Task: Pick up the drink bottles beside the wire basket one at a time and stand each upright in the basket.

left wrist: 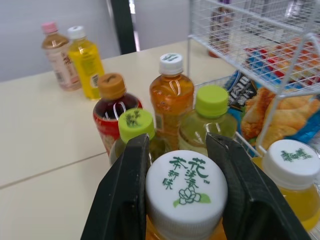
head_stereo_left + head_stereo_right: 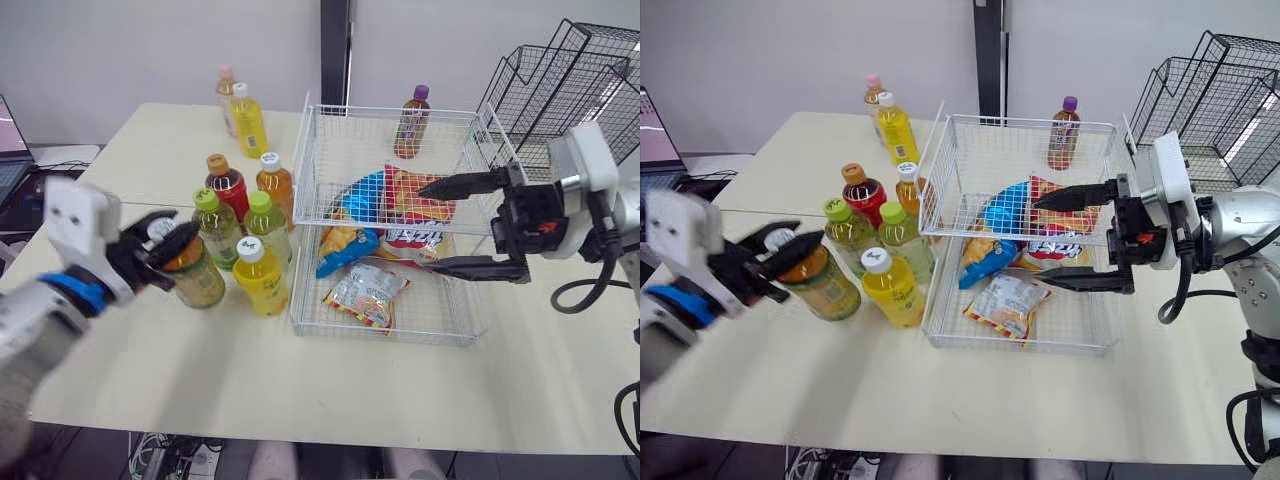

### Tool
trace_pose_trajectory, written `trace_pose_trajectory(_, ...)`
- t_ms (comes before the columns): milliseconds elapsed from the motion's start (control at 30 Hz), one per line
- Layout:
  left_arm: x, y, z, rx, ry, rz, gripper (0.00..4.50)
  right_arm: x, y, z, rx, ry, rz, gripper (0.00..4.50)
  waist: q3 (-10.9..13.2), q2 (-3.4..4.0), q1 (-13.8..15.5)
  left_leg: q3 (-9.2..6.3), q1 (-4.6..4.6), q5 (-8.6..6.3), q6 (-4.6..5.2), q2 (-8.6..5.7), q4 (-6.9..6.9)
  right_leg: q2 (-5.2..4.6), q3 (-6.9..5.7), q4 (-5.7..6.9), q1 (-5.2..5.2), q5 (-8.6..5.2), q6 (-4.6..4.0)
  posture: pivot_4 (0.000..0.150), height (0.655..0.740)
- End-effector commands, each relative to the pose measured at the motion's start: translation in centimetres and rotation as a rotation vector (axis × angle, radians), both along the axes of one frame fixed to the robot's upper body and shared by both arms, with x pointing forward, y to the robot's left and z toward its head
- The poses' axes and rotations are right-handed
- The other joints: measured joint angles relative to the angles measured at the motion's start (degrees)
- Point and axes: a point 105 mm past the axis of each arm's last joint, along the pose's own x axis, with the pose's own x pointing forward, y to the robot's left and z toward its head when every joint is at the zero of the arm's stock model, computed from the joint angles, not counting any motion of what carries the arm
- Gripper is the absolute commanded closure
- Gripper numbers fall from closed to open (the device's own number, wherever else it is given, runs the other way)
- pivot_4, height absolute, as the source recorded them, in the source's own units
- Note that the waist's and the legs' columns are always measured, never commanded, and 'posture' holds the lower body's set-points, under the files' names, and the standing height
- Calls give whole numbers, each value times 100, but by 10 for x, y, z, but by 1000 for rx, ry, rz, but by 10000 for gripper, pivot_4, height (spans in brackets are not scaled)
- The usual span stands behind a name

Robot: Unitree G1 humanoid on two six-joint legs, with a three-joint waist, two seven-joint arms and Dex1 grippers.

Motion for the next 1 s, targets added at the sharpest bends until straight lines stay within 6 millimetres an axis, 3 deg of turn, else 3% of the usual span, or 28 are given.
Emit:
trace_pose_trajectory(33,-8,-2,36,48,-26,-106,31181,-8,-6,18,24,-62,-33,0,1,3,-10,-4,2,0,1,1,-4,-15,-1,0,0,-2,-2,1500,7207)
trace_pose_trajectory(167,-1,-4,78,67,-53,-168,31181,-14,-16,23,28,-63,-101,0,6,3,12,-10,-13,-1,1,-6,-12,-27,-13,2,4,-3,-2,1500,7207)
trace_pose_trajectory(333,18,-24,136,9,-160,-308,31181,-17,-44,35,37,-89,-281,0,7,6,143,-29,-89,3,-2,-17,10,-4,-57,5,-20,-3,-1,1500,7207)
trace_pose_trajectory(500,43,-78,189,-17,-254,-526,31182,-33,-44,31,67,-82,-347,0,8,5,217,-39,-96,4,-4,-25,13,24,-61,2,-15,-1,1,1500,7207)
trace_pose_trajectory(667,75,-134,205,-2,-319,-626,31182,-35,-52,27,151,-130,-498,0,9,9,160,-34,-102,4,-4,-25,11,26,-47,0,-20,-1,1,1500,7207)
trace_pose_trajectory(767,84,-168,207,-48,-320,-710,31182,-40,-51,20,167,-123,-538,0,11,13,113,-32,-106,4,-4,-23,8,27,-41,3,-30,-1,1,1500,7207)
trace_pose_trajectory(867,89,-207,201,-93,-307,-801,31182,-44,-52,15,180,-136,-596,0,14,18,84,-36,-131,5,-5,-23,8,30,-45,5,-48,-1,1,1500,7207)
trace_pose_trajectory(1000,102,-240,183,-127,-298,-828,31182,-43,-54,13,205,-157,-680,0,12,20,43,-32,-161,9,-9,-26,14,29,-39,8,-78,-1,2,1500,7207)
